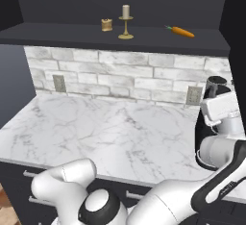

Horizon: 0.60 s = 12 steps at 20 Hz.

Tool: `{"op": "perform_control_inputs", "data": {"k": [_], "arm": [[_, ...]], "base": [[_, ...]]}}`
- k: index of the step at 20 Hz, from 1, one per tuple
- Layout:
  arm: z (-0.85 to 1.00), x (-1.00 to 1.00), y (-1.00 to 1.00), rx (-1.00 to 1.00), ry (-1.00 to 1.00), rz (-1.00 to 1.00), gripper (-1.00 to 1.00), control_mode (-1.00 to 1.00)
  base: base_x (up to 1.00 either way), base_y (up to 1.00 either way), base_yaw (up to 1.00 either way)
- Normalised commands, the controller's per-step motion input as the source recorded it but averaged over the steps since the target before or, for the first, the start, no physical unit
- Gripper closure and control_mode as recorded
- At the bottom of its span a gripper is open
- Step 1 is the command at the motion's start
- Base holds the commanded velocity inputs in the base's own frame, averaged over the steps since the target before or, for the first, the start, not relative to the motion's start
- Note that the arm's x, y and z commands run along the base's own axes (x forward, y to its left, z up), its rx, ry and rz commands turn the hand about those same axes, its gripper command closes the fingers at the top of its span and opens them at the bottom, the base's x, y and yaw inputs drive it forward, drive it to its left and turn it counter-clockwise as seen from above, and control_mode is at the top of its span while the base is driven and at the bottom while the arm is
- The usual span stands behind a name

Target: Pick the candle and candle from the dining table and place them in the open cabinet. Close the cabinet after placing the objects.

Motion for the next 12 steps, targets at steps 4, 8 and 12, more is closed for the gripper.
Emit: {"op": "perform_control_inputs", "data": {"k": [4,8,12], "arm": [[-0.14,0.17,-0.44,0.0,0.0,-0.11,-1.0,-1.0],[-0.12,0.18,-0.4,0.01,0.0,-0.1,-1.0,-1.0],[-0.01,0.16,-0.33,0.02,0.0,-0.08,-1.0,-1.0]], "base": [[0.0,0.0,0.0],[0.0,0.0,0.0],[0.0,0.0,0.0]]}}
